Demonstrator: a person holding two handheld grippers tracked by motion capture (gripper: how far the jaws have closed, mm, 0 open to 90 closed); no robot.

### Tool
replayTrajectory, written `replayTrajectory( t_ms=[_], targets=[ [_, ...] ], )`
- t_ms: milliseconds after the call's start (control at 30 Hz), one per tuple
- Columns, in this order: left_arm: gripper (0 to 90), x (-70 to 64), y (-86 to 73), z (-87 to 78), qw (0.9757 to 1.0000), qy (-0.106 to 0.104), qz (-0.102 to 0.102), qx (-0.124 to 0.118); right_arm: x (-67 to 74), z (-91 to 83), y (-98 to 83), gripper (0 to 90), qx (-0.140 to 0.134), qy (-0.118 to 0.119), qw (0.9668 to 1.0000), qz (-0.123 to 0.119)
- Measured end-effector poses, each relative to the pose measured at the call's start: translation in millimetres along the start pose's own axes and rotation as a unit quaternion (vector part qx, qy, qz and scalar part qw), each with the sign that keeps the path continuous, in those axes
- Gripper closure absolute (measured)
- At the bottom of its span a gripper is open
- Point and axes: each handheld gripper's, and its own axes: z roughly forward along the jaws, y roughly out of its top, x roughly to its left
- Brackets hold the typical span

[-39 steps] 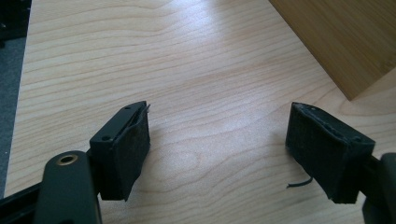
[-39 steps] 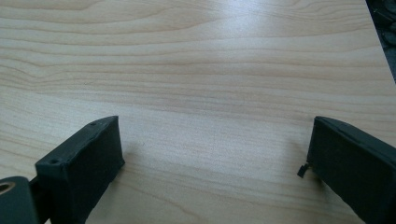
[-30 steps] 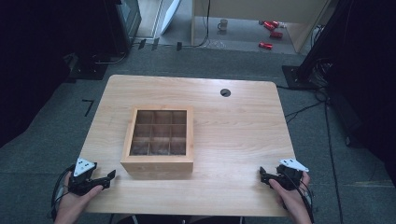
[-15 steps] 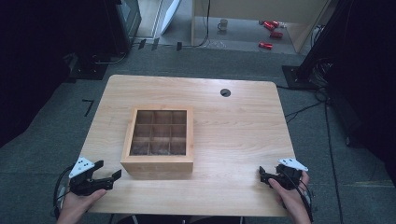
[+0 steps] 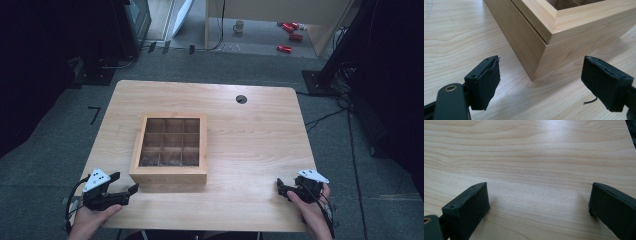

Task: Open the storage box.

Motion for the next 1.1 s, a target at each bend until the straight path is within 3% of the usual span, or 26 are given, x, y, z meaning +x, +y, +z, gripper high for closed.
replayTrajectory(
  t_ms=[233, 467, 667, 767, 867, 1100],
  targets=[
    [23.2, -3.1, 0.8, 1.6, 1.0000, -0.006, -0.003, -0.005, 7.7, -3.7, 1.9, 6.7, 0.008, 0.000, 1.0000, -0.003],
    [32.5, -12.4, 1.3, 6.3, 0.9999, -0.008, 0.008, -0.009, 25.0, -11.9, 9.9, 7.0, -0.016, 0.012, 0.9997, -0.011],
    [40.4, -15.2, 1.2, 10.6, 0.9999, -0.001, 0.004, -0.013, 42.4, -18.4, 20.1, 7.0, -0.037, 0.025, 0.9989, -0.018],
    [48.6, -13.5, 1.8, 8.3, 0.9995, 0.001, -0.013, -0.031, 55.9, -22.4, 29.3, 7.0, -0.049, 0.038, 0.9979, -0.019],
    [55.2, -13.0, 2.0, 6.0, 0.9991, 0.003, -0.017, -0.038, 68.4, -24.2, 36.0, 7.1, -0.053, 0.049, 0.9969, -0.031],
    [58.6, -13.2, 2.4, 3.8, 0.9989, 0.007, -0.017, -0.043, 94.2, -23.7, 47.3, 7.1, -0.051, 0.074, 0.9945, -0.054]
  ],
)
